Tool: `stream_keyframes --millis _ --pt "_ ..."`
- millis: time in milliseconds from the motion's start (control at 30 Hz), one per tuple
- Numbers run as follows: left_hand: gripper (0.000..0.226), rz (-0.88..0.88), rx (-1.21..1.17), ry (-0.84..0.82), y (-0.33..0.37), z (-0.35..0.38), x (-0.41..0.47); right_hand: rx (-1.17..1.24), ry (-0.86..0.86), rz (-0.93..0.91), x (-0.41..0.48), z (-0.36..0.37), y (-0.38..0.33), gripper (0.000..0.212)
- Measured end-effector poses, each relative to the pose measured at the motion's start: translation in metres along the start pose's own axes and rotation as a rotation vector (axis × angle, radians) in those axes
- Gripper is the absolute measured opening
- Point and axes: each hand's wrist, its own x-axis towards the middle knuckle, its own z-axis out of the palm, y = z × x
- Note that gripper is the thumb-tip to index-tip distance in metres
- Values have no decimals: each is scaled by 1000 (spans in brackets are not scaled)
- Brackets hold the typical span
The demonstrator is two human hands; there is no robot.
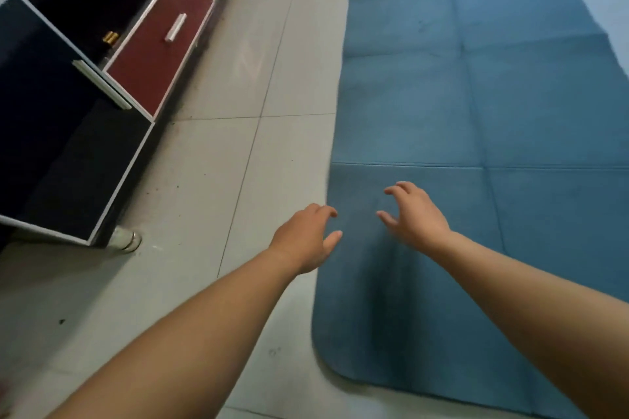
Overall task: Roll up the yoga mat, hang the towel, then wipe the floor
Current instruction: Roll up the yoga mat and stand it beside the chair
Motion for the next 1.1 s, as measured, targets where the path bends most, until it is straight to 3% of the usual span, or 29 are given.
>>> stream_keyframes --millis 200,400,667,933,1000,1100 --pt "49 -51 -25 -160 -4 35 -7 -133 -139 53 -41 11 37 55" --pt "54 -84 -91 -122 -4 54 3 -275 -270 35 -75 2 55 64" --pt "74 -264 -263 -130 15 54 40 -244 -198 251 -124 -18 77 66" --pt "79 -295 -279 -95 -2 50 31 -257 -232 218 -124 -22 64 65" --pt "73 -322 -356 -56 -4 45 29 -250 -237 185 -112 -20 55 65" --pt "45 -345 -548 -27 -9 37 28 -222 -231 128 -92 -19 39 64"
